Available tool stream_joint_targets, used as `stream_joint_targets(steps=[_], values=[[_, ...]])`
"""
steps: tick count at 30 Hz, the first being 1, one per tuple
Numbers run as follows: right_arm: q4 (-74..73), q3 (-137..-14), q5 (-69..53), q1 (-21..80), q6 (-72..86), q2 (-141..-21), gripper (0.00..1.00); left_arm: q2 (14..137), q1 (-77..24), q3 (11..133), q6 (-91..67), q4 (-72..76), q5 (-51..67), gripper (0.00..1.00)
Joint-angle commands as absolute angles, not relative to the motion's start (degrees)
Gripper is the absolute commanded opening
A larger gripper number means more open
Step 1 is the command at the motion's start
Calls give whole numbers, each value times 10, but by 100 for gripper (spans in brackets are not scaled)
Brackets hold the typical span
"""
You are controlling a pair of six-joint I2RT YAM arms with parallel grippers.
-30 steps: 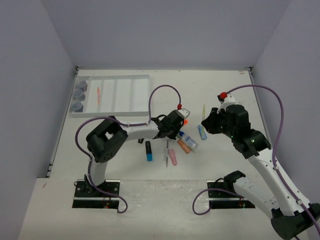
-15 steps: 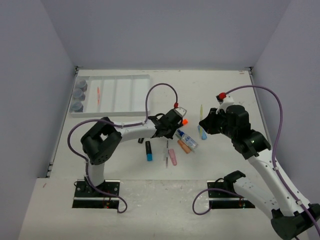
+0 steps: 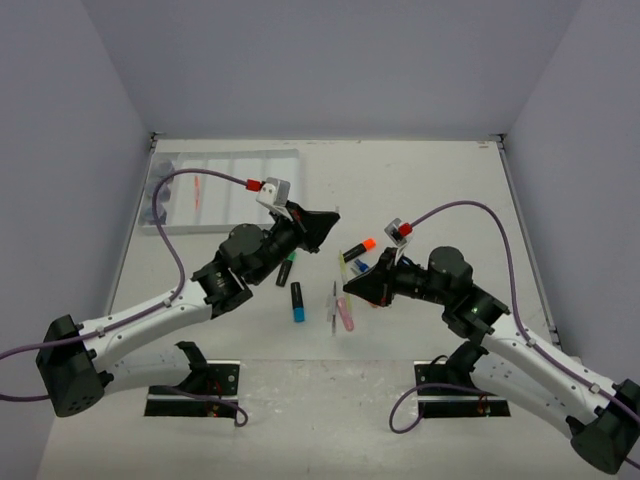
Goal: Sort the stationery into containers
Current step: Close the pen cap on the pen.
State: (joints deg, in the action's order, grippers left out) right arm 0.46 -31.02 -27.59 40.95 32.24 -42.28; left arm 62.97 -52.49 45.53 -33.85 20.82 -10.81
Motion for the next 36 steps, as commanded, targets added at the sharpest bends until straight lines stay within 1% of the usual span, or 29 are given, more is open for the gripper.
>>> stream_joint_targets(steps=[1, 6, 20, 36], values=[[78, -345, -228, 436, 350, -419, 0, 624, -523, 399, -393, 361, -41, 0], [46, -364, -218, 439, 341, -428, 0, 614, -523, 379, -405, 394, -25, 0], [31, -367, -213, 441, 336, -429, 0, 595, -523, 366, -400, 432, -23, 0], [17, -394, -186, 441, 332, -430, 0, 612, -523, 357, -407, 451, -3, 0]])
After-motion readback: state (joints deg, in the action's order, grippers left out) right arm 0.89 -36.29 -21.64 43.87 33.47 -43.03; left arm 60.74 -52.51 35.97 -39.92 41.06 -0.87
